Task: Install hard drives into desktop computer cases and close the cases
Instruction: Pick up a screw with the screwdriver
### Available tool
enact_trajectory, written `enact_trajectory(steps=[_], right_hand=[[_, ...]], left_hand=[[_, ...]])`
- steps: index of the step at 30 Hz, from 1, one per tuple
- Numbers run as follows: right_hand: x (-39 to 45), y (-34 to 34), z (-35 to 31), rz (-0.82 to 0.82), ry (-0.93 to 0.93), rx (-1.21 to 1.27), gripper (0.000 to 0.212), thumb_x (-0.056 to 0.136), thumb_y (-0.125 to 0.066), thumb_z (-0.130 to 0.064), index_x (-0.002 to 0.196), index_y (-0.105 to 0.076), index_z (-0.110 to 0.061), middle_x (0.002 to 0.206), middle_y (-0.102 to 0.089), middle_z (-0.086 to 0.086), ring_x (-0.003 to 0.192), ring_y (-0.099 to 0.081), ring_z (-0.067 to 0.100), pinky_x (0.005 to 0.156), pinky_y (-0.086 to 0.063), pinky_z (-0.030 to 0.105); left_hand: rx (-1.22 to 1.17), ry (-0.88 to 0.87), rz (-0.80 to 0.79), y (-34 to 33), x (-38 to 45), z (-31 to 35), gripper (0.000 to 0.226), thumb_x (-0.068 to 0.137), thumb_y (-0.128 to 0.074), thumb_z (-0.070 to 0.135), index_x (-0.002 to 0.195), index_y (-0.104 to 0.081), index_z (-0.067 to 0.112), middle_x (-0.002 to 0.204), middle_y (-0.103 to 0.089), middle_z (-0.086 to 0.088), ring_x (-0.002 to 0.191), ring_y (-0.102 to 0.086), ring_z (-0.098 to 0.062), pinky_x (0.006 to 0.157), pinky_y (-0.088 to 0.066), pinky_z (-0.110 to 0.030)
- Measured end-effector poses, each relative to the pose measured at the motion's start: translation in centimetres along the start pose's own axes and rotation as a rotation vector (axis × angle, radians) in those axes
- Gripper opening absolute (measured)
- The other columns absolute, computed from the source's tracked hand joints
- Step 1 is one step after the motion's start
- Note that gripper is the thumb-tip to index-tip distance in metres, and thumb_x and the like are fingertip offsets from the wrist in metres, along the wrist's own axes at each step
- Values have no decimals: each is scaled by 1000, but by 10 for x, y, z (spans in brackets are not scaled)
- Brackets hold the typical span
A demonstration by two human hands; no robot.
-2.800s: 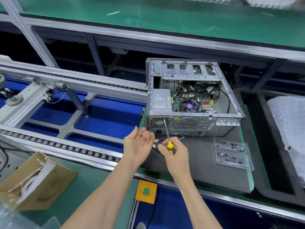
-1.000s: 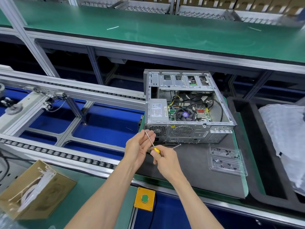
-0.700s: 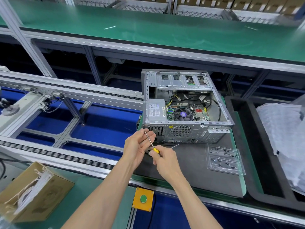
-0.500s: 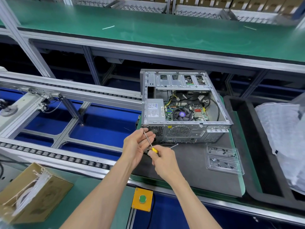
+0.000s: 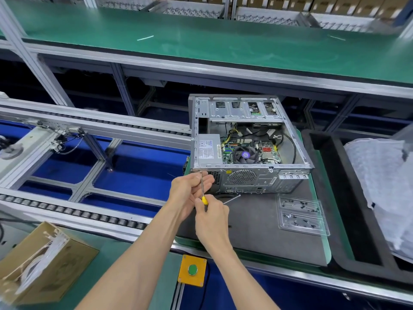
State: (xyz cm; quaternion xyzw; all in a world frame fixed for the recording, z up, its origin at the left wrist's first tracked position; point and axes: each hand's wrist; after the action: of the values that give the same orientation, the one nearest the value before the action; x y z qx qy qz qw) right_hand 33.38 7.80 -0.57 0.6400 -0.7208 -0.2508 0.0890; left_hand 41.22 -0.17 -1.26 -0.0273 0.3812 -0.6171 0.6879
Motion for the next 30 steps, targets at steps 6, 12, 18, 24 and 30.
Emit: enact_trajectory(steps=[6,12,18,24,30], right_hand=[[1,-5,-8,0,-41,-31,21,104,-43,-29,86,-51,-21,96,-57,8,93,-37,21,72,-26,36],[0,-12,-15,24,-99,139,41,106,-36,-33,78,-59,-12,77,-68,10,90,-59,36,77,-48,45],[1,-11,-17,10,-224,295,53,106,-31,-37,74,-61,-8,53,-66,6,54,-59,23,53,-52,40],[-4,-12,-18,135,-324,426,25,80,-67,-41,92,-55,-23,78,-69,6,65,-63,25,59,-56,44],[-10,-13,-13,247,-221,296,16,92,-66,-36,87,-58,-23,74,-70,0,76,-68,22,74,-56,44]], left_hand=[[-1,15,24,1,-2,6,24,101,-43,-2,102,-66,-8,93,-76,-21,86,-77,-25,65,-60,-24],[13,108,-12,5,-5,14,24,101,-45,0,105,-65,-11,99,-74,-26,85,-77,-25,64,-60,-24],[91,228,9,2,-9,23,19,100,-47,-2,102,-65,-7,89,-77,-19,76,-77,-23,56,-59,-26],[123,190,136,-9,-13,25,19,97,-52,-8,84,-65,-10,60,-69,-17,48,-69,-20,44,-55,-26],[132,113,166,-5,-15,23,7,86,-72,-4,89,-69,-10,70,-73,-17,57,-72,-22,52,-58,-27]])
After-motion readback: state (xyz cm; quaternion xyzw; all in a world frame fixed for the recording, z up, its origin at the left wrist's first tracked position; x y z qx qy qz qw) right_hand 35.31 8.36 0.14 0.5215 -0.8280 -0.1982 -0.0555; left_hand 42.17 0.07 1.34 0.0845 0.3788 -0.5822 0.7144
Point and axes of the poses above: each hand's wrist, its own x-axis towards the middle knuckle, its own y-axis out of the back of the hand, z = x × y
